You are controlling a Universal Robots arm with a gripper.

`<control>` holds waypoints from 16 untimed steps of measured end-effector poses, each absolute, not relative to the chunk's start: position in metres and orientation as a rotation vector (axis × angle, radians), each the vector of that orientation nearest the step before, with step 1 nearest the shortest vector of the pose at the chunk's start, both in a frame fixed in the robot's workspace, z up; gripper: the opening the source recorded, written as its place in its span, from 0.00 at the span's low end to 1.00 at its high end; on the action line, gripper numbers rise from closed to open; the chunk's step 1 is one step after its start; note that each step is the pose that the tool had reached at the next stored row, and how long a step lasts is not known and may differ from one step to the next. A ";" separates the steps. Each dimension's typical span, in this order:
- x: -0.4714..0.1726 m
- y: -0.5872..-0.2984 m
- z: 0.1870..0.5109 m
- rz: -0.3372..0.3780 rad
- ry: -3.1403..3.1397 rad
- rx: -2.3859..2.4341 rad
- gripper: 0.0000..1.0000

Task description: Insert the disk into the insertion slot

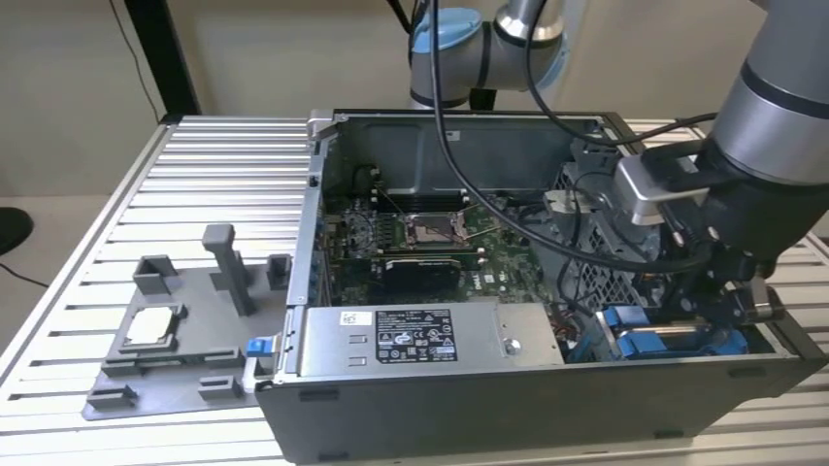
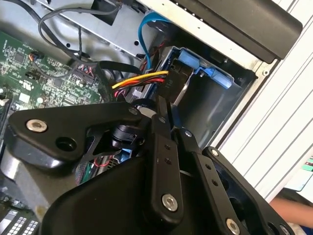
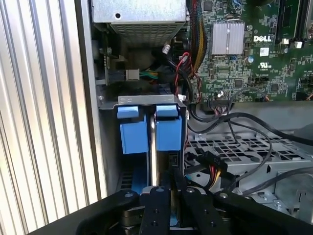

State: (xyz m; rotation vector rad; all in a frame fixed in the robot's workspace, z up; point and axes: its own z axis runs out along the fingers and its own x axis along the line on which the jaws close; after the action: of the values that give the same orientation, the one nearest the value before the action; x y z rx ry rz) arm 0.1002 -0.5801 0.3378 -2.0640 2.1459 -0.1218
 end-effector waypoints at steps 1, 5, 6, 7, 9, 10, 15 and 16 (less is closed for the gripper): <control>0.100 -0.580 0.337 -0.126 2.147 -2.065 0.00; 0.099 -0.578 0.335 -0.153 2.154 -2.077 0.00; 0.099 -0.577 0.335 -0.159 2.156 -2.080 0.00; 0.099 -0.576 0.334 -0.165 2.157 -2.082 0.00; 0.099 -0.573 0.334 -0.173 2.159 -2.085 0.00; 0.099 -0.571 0.334 -0.174 2.160 -2.085 0.00; 0.098 -0.566 0.334 -0.179 2.157 -2.083 0.00; 0.098 -0.566 0.333 -0.180 2.157 -2.083 0.00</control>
State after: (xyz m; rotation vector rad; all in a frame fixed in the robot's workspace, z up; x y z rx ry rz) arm 0.0978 -0.5660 0.3333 -2.0833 2.1570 -0.1797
